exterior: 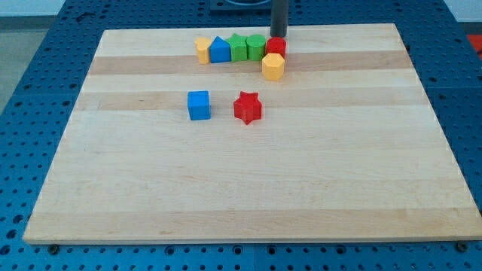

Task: Push the green circle below the green star

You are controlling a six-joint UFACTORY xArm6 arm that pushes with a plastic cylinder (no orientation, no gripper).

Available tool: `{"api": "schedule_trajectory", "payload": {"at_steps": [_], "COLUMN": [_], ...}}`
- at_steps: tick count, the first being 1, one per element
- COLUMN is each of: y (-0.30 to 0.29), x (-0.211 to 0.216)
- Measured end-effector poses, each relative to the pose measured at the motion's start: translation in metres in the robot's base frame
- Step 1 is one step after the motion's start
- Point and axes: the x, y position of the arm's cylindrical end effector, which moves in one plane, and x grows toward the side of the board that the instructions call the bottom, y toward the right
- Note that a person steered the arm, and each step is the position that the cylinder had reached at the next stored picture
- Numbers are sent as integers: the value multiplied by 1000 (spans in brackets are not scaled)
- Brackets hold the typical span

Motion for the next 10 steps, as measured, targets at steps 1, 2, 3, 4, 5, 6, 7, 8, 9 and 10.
{"api": "schedule_trajectory", "payload": {"at_steps": [1, 2, 3, 4, 5, 6, 7, 8, 9, 10], "y": [-6, -6, -7, -17, -23, -27, -37, -47, -47, -51], "x": [-2, 20, 33, 56, 52, 48, 64, 93, 103, 108]}}
